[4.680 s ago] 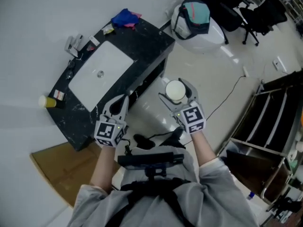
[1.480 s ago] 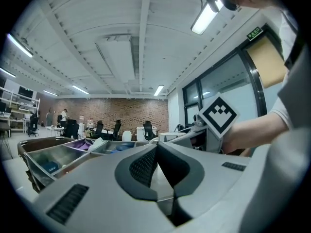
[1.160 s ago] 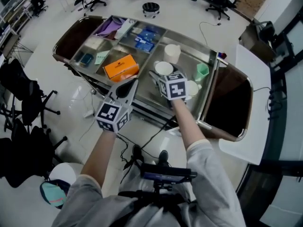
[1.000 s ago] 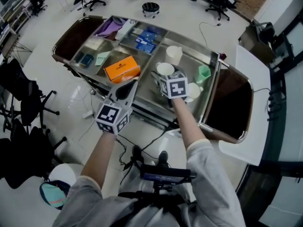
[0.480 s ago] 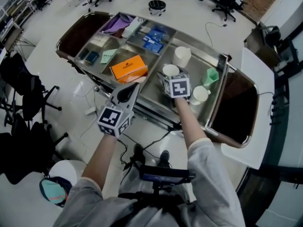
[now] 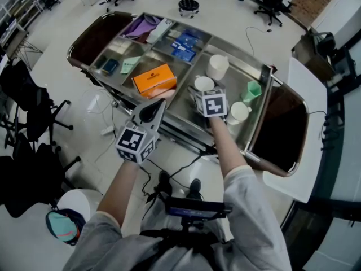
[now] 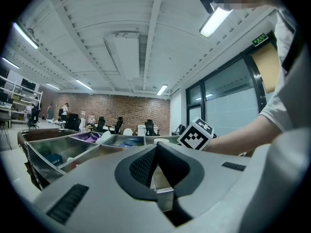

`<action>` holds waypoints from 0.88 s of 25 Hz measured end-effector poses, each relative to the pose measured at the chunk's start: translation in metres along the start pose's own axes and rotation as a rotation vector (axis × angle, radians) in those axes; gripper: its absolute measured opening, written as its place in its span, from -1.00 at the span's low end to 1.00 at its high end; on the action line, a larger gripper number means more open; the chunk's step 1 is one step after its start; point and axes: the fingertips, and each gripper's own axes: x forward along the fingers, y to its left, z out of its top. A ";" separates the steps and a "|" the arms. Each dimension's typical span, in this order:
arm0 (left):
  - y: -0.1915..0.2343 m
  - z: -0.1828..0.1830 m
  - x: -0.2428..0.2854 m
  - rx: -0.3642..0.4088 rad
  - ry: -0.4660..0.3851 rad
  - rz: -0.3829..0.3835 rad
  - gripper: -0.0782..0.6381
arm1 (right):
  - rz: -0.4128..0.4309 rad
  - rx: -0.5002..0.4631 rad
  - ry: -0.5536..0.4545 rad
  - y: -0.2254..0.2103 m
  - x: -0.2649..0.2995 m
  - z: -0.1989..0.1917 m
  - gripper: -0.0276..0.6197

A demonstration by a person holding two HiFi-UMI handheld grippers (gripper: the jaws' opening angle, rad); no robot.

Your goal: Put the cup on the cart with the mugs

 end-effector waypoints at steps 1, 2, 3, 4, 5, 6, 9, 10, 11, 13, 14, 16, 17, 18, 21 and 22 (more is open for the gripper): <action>-0.001 0.000 0.000 0.000 0.000 -0.001 -0.77 | 0.010 0.000 0.005 0.001 0.000 -0.001 0.38; -0.001 0.000 -0.001 0.000 0.000 -0.003 -0.77 | 0.019 0.003 0.011 0.003 -0.001 -0.002 0.39; -0.002 0.000 -0.001 0.000 0.000 -0.005 -0.77 | 0.026 0.005 0.017 0.004 -0.001 -0.003 0.40; -0.003 0.000 -0.001 0.000 0.000 -0.006 -0.77 | 0.030 0.006 0.022 0.005 -0.002 -0.003 0.43; -0.005 0.000 -0.002 0.000 -0.001 -0.007 -0.77 | 0.032 0.004 0.025 0.005 -0.003 -0.004 0.44; -0.006 0.000 -0.002 0.000 -0.001 -0.008 -0.77 | 0.031 -0.002 0.027 0.005 -0.004 -0.005 0.45; -0.007 -0.003 -0.004 -0.001 0.000 -0.006 -0.77 | 0.005 -0.017 0.018 0.002 -0.008 -0.005 0.46; -0.008 -0.004 -0.005 -0.001 0.001 -0.005 -0.77 | -0.007 -0.018 0.007 0.001 -0.010 -0.003 0.46; -0.009 -0.004 -0.006 -0.002 0.002 -0.005 -0.77 | -0.017 -0.020 -0.006 0.000 -0.012 0.000 0.46; -0.009 -0.004 -0.009 -0.002 0.001 -0.003 -0.77 | -0.033 -0.027 -0.034 -0.001 -0.018 0.007 0.46; -0.009 -0.003 -0.011 -0.001 0.000 -0.001 -0.77 | -0.037 -0.031 -0.047 0.000 -0.021 0.011 0.46; -0.009 -0.002 -0.015 0.002 0.001 0.003 -0.77 | -0.042 -0.032 -0.070 0.003 -0.030 0.019 0.46; -0.009 -0.001 -0.017 0.004 0.001 0.005 -0.77 | -0.044 -0.030 -0.082 0.004 -0.036 0.023 0.46; -0.010 0.000 -0.019 0.006 0.000 0.006 -0.77 | -0.044 -0.027 -0.098 0.005 -0.043 0.028 0.46; -0.011 0.003 -0.024 0.014 -0.004 0.011 -0.77 | -0.044 -0.015 -0.167 0.007 -0.069 0.048 0.46; -0.011 0.003 -0.026 0.016 -0.005 0.014 -0.77 | -0.037 -0.007 -0.192 0.009 -0.079 0.055 0.46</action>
